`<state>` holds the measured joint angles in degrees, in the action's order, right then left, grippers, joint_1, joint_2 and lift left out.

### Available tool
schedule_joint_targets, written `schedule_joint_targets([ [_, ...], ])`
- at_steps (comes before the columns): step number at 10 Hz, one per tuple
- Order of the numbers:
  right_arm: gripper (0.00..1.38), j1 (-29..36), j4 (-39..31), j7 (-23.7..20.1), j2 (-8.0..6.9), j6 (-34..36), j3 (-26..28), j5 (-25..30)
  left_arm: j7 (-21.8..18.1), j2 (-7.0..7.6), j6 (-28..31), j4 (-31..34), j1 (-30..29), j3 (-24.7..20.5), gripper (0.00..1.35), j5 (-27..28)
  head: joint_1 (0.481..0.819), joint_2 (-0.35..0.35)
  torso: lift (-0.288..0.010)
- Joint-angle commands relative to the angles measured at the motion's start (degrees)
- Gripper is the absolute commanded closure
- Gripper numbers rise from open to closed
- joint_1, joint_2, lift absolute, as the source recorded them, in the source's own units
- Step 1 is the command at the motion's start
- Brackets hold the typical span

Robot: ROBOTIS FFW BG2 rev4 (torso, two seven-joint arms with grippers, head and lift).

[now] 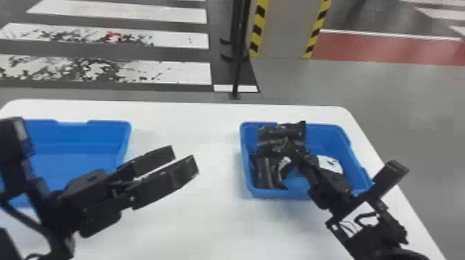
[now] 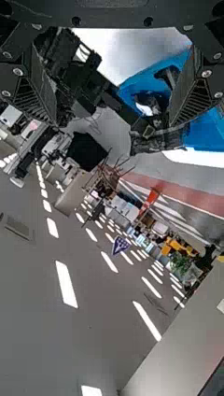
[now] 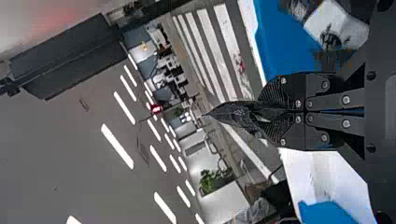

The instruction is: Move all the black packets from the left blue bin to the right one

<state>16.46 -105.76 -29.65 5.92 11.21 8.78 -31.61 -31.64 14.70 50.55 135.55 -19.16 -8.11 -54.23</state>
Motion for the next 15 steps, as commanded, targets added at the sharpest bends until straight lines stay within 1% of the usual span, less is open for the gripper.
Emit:
schedule_joint_targets([
  [1, 1.28, -1.42, 1.07, 0.3, 0.76, 5.94, 3.91, 3.85, 0.0, 0.06, -1.48, 2.47, -3.9, -1.26, 0.19, 0.19, 0.695, -0.186, -0.185],
  [2, 1.19, -2.69, 2.19, 0.47, 1.29, 9.59, 4.71, 5.1, 0.0, 0.06, -3.73, 3.59, -6.01, -2.06, 0.19, 1.45, 0.695, -0.216, -0.185],
  [3, 0.98, -3.53, 3.04, 0.83, 1.47, 10.86, 5.96, 6.7, 0.17, 0.06, -5.42, 4.44, -7.84, -2.86, 0.19, 2.59, 0.695, -0.224, -0.185],
  [4, 0.58, -3.67, 2.75, 1.35, 1.29, 11.0, 7.68, 8.99, 0.17, -0.02, -7.1, 4.86, -8.82, -3.43, 0.19, 2.59, 0.695, -0.23, -0.185],
  [5, 0.22, -3.11, 0.36, 2.41, 0.67, 9.45, 9.62, 12.64, 0.17, -0.11, -8.51, 5.56, -9.81, -4.34, 0.19, 2.82, 0.695, -0.24, -0.185],
  [6, 0.05, -1.14, -3.43, 4.25, -0.12, 8.47, 10.53, 13.9, 0.17, -0.11, -9.92, 6.83, -10.65, -5.49, 0.19, 4.3, 0.695, -0.262, -0.185],
  [7, 0.11, 1.39, -7.09, 4.69, -0.64, 5.66, 10.76, 13.9, 0.26, -0.2, -13.85, 8.51, -11.92, -6.63, 0.19, 7.39, 0.695, -0.277, -0.185],
  [8, 0.14, 5.05, -11.17, 4.69, -1.17, 2.14, 10.3, 14.24, 0.44, -0.73, -17.37, 10.2, -13.32, -8.46, 0.19, 11.16, 0.695, -0.272, -0.185],
  [9, 0.15, 8.99, -15.11, 5.22, -1.87, -2.36, 8.59, 14.13, 0.44, -1.69, -20.04, 10.62, -15.29, -10.51, 0.19, 13.79, 0.695, -0.26, -0.185],
  [10, 0.15, 13.63, -19.46, 6.89, -2.93, -5.03, 6.08, 14.13, 0.61, -3.28, -21.73, 10.76, -18.39, -12.8, 0.19, 15.5, 0.695, -0.223, -0.185],
  [11, 0.15, 18.27, -22.7, 8.65, -3.98, -7.56, 3.91, 14.02, 1.14, -5.3, -23.56, 10.76, -21.48, -14.86, 0.19, 18.47, 0.695, -0.176, -0.185],
  [12, 0.15, 22.49, -24.95, 9.7, -5.13, -9.81, 2.53, 14.02, 1.76, -7.49, -26.79, 11.05, -24.57, -16.68, 0.19, 22.13, 0.695, -0.111, -0.185],
  [13, 0.15, 26.0, -26.78, 10.14, -5.97, -11.92, 1.96, 14.13, 2.64, -9.16, -28.76, 11.05, -26.96, -17.94, 0.19, 25.67, 0.695, -0.048, -0.185],
  [14, 0.15, 29.94, -28.89, 10.67, -5.97, -13.61, 1.85, 14.93, 3.6, -10.13, -30.59, 11.05, -28.93, -17.83, 0.19, 28.64, 0.695, 0.005, -0.185],
  [15, 0.15, 33.88, -30.86, 12.52, -5.97, -15.01, 0.93, 15.62, 4.57, -10.22, -31.71, 11.19, -30.34, -16.91, 0.19, 30.58, 0.695, 0.034, -0.185],
])
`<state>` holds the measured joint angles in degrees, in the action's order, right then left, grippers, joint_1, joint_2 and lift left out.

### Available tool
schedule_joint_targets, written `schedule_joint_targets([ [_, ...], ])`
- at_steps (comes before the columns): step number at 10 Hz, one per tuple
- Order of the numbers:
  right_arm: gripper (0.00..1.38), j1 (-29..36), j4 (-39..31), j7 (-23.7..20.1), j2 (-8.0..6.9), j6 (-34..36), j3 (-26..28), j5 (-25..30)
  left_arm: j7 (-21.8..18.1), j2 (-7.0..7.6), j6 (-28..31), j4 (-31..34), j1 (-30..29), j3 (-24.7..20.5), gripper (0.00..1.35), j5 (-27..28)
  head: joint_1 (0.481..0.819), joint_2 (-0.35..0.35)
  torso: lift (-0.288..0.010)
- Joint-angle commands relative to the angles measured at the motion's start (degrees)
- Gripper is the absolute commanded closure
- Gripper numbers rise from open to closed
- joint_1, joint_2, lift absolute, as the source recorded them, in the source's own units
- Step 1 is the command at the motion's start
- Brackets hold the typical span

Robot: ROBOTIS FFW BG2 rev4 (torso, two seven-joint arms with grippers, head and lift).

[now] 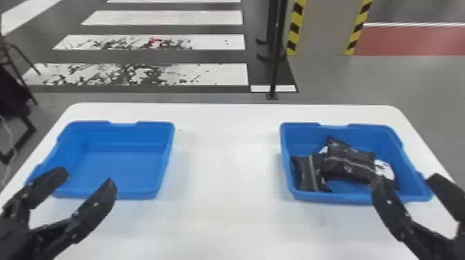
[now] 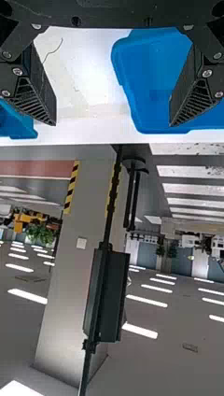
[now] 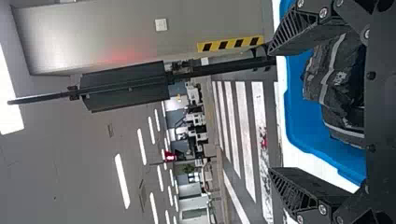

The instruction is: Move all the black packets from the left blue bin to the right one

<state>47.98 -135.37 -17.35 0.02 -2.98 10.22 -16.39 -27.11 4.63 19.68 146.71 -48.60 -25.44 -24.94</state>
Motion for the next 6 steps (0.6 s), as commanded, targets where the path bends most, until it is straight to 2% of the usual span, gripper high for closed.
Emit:
schedule_joint_targets([
  [1, 0.15, 5.03, -2.37, 1.53, -0.08, -1.66, -1.43, 0.39, 1.71, -0.15, -2.95, 0.03, -3.15, 1.79, 0.19, 1.64, 0.695, 0.041, -0.185],
  [3, 0.15, 7.56, -4.06, 1.89, -0.08, -2.08, -1.77, 1.42, 6.98, 0.02, -5.2, 0.87, -6.24, 5.67, 0.19, 1.29, 0.695, 0.055, -0.185],
  [4, 0.15, 7.56, -4.06, 1.89, -0.08, -2.08, -2.45, 1.31, 7.07, 0.02, -5.34, 1.02, -5.96, 6.02, 0.19, 1.29, 0.695, 0.052, -0.185],
  [6, 0.15, 7.42, -4.62, 1.89, -0.08, -2.08, -2.91, 1.08, 7.16, 1.78, -5.62, 0.87, -5.96, 7.27, 0.19, -0.19, 0.695, 0.044, -0.185],
])
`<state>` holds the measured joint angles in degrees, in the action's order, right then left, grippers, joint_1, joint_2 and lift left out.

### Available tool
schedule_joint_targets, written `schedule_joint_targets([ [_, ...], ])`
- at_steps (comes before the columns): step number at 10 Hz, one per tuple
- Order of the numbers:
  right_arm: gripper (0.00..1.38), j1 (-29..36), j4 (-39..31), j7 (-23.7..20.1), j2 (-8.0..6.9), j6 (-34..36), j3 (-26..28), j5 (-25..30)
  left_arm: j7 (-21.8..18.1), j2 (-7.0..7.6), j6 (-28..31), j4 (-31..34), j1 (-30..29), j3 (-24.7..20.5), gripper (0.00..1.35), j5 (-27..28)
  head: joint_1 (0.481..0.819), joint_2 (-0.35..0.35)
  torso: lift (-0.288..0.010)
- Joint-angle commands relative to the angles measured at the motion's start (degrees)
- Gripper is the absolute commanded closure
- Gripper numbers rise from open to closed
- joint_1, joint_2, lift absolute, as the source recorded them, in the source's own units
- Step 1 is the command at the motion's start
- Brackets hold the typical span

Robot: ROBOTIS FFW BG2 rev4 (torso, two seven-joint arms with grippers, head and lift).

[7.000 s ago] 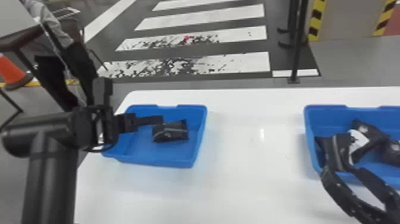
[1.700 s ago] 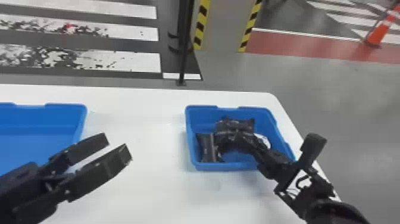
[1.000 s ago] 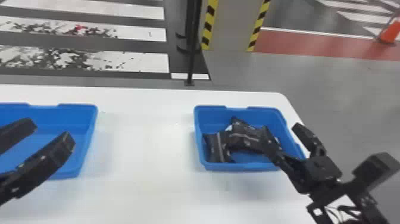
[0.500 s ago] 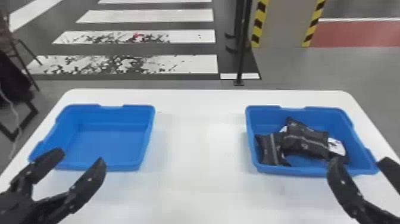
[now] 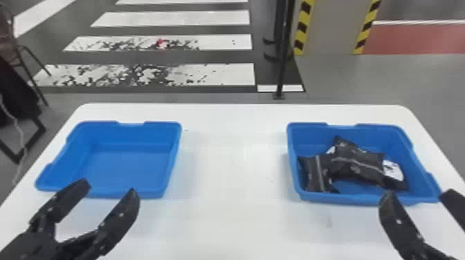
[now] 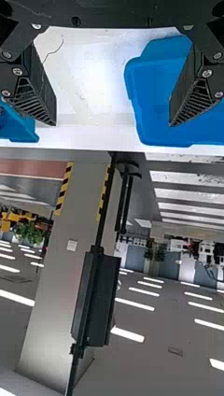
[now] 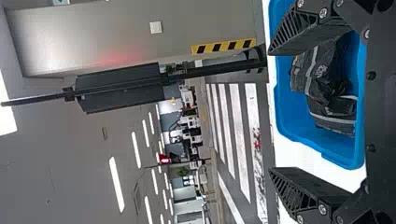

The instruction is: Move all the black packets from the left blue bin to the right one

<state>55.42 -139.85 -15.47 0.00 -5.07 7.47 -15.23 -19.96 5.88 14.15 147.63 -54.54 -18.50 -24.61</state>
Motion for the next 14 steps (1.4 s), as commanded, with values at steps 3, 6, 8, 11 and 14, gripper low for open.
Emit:
schedule_joint_targets([
  [3, 0.15, 0.12, -0.14, 0.0, -0.05, 0.0, -0.27, -0.43, 0.1, -0.08, -0.37, 0.09, -0.16, 0.22, 0.19, -1.1, 0.695, 0.029, -0.185],
  [6, 0.15, -0.02, 0.0, -0.09, -0.05, 0.0, -0.27, -0.77, 0.1, 0.01, -0.23, 0.37, -0.16, 0.22, 0.19, -1.33, 0.695, 0.031, -0.185],
  [8, 0.15, -0.44, 0.0, -0.09, -0.05, 0.0, -0.61, -1.23, 0.1, 0.09, -0.37, 0.51, -0.02, 0.22, 0.19, -1.78, 0.695, 0.029, -0.185],
  [11, 0.15, -0.72, 0.0, -0.09, -0.05, 0.0, -0.84, -1.91, 0.1, 0.36, -0.37, 0.65, 0.12, 0.45, 0.19, -2.01, 0.695, 0.032, -0.185],
  [14, 0.15, -0.86, 0.43, -0.09, -0.05, 0.0, -0.84, -2.37, 0.1, 0.53, 0.05, 0.65, 0.4, 0.68, 0.19, -2.35, 0.695, 0.025, -0.185],
])
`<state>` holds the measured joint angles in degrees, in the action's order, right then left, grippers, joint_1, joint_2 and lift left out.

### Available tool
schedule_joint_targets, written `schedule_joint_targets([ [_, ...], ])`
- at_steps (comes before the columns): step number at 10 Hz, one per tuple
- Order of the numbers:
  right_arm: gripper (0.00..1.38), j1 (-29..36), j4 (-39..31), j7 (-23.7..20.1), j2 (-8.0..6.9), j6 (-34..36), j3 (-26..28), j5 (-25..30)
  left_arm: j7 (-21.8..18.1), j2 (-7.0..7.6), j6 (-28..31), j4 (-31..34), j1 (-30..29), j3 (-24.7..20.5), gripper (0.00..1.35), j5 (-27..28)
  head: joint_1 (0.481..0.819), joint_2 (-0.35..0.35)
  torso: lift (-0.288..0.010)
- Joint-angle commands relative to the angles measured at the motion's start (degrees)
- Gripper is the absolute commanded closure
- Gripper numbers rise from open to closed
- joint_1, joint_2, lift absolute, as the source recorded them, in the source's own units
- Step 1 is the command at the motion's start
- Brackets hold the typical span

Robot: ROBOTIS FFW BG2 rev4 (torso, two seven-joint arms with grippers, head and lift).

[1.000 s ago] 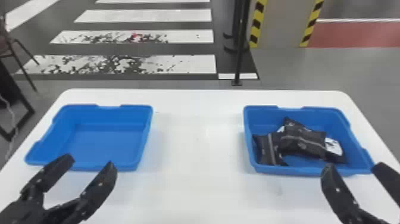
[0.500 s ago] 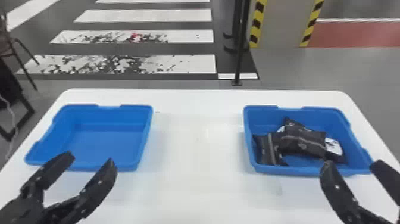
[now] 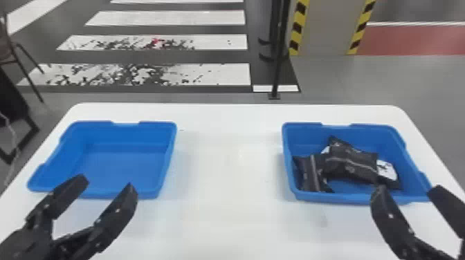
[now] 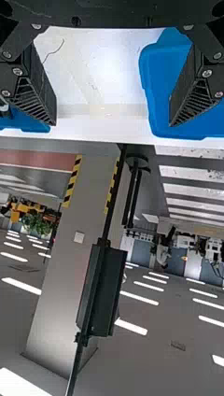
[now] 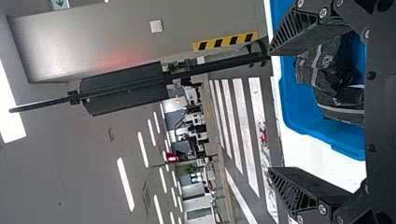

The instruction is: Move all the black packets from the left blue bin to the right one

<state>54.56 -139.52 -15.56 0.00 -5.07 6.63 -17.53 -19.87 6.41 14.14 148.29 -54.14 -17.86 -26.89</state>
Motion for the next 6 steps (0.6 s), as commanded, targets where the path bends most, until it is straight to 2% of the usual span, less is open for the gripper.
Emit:
schedule_joint_targets([
  [1, 0.15, 0.0, 0.09, 0.0, -0.05, 0.0, 0.0, -0.18, -0.08, 0.1, 0.06, 0.0, 0.15, 0.15, 0.19, -0.07, 0.695, 0.023, -0.185],
  [6, 0.15, 0.0, 0.37, -0.26, -0.05, 0.0, 0.0, -0.87, 0.01, 0.36, 0.76, 0.0, 0.29, 0.49, 0.19, -0.19, 0.695, 0.014, -0.185],
])
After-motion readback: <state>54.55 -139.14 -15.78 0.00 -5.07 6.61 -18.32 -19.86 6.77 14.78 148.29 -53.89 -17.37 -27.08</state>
